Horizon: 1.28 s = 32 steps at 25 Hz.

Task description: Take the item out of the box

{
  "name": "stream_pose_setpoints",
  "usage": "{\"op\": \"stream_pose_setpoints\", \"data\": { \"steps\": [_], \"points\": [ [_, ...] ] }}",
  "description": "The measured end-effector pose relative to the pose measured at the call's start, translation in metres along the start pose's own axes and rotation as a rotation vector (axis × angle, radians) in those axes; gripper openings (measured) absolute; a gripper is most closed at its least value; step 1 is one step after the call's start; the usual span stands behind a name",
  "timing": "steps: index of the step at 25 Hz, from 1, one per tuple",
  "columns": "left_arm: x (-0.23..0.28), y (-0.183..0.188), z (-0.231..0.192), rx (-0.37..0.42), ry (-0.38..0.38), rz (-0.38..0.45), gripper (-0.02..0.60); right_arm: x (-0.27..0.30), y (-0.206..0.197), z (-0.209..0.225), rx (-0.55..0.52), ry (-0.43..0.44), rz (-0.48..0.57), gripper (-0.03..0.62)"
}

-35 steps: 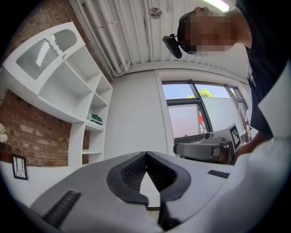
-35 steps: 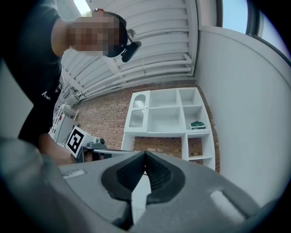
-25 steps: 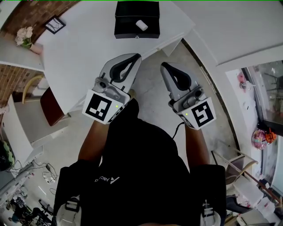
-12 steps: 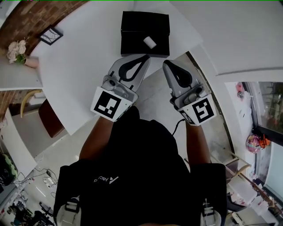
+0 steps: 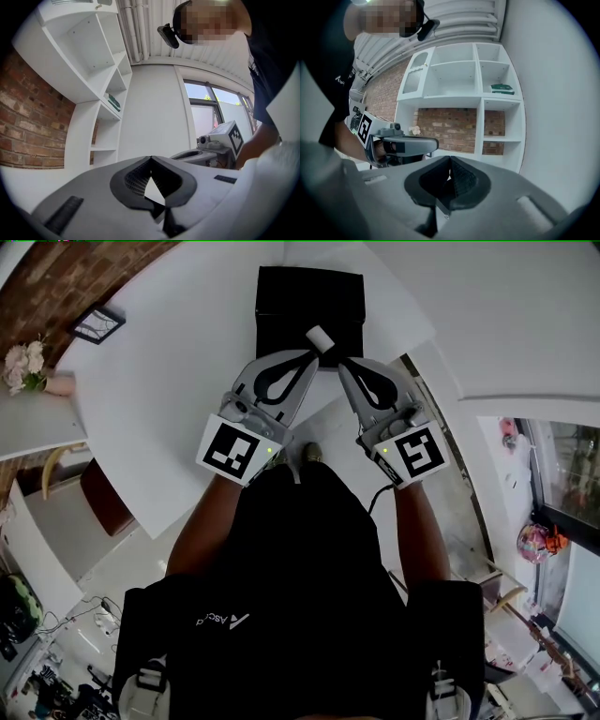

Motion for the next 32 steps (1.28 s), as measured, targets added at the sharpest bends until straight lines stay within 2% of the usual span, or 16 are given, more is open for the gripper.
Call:
{"op": "stream_pose_setpoints", "data": {
  "steps": [5, 14, 23, 32],
  "points": [
    [0.018, -0.010, -0.007, -0.001, 0.011, 0.009, -0.002, 0.015, -0.025, 0.027, 0.021, 0.035, -0.097, 0.024],
    [0.040, -0.030, -0.031, -0.023, 0.035, -0.007, -0.002, 0.061, -0.068, 0.062, 0.090, 0.109, -0.428, 0.118],
    [0.053, -0.054, -0.053, -0.022, 0.052, -0.052, -0.002, 0.099, -0.123, 0.090, 0.182, 0.102, -0.700, 0.160],
    [0.054, -0.061, -0.063, -0.051, 0.058, -0.063, -0.002, 0.116, -0.159, 0.108, 0.249, 0.101, -0.856, 0.198]
  ]
}}
Point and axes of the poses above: the fingertips, and each gripper's own axes: x forward along the fingers, z to its right, y out of its top, the point moved 6 cm from there along -x, backward along the fingers, and after that the axes turned 15 degrees about y, right-handed, at the moved point
